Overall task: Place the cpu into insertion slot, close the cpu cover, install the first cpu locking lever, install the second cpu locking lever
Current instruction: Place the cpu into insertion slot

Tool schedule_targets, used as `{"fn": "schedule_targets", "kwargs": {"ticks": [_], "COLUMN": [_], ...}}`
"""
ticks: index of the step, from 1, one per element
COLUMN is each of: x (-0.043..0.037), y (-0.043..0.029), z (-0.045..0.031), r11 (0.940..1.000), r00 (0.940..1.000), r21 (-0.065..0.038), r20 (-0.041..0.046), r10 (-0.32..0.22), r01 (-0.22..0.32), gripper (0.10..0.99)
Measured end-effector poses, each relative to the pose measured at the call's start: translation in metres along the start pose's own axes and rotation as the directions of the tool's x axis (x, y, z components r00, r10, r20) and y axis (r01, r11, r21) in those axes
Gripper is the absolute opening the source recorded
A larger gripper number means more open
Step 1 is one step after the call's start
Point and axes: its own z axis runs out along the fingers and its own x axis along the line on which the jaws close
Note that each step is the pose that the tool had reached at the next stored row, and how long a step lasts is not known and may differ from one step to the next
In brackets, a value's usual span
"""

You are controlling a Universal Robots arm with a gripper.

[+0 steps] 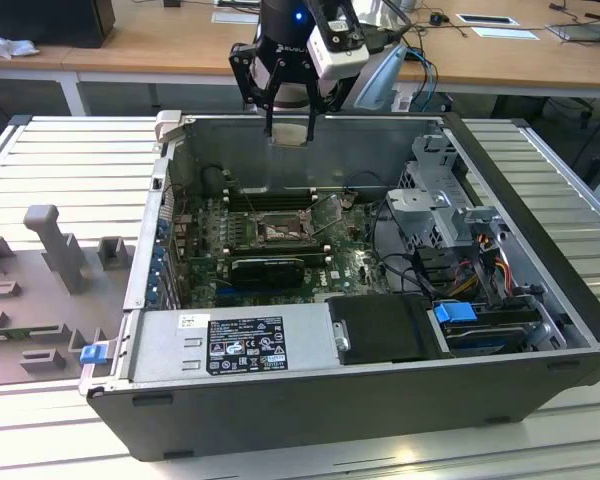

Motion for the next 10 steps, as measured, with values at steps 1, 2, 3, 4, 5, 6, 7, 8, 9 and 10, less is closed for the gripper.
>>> {"fn": "schedule_targets", "kwargs": {"ticks": [1,2,3,4,5,6,7,8,9,10], "x": [0.0,0.0,0.0,0.0,0.0,-0.0001,-0.0001,-0.0001,-0.0001,-0.0001], "y": [-0.0001,-0.0001,-0.0001,-0.0003,-0.0003,-0.0003,-0.0004,-0.0005,-0.0005,-0.0005], "z": [0.0006,0.0012,0.0017,0.0028,0.0034,0.0039,0.0044,0.0048,0.0051,0.0052], "r11": [1.0,1.0,1.0,1.0,1.0,1.0,1.0,1.0,1.0,1.0], "r00": [1.0,1.0,1.0,1.0,1.0,1.0,1.0,1.0,1.0,1.0], "r21": [0.0,0.0,0.0,0.0,0.0,0.0,0.0,0.0,0.0,0.0], "r20": [0.0,0.0001,0.0001,0.0001,0.0001,0.0001,0.0001,0.0001,0.0001,0.0], "r10": [0.0,0.0,0.0,0.0,0.0,0.0,0.0,0.0,0.0,0.0], "r01": [0.0,0.0,0.0,0.0,0.0,0.0,0.0,0.0,0.0,0.0], "gripper": [0.529,0.529,0.529,0.529,0.529,0.529,0.529,0.529,0.529,0.529]}}
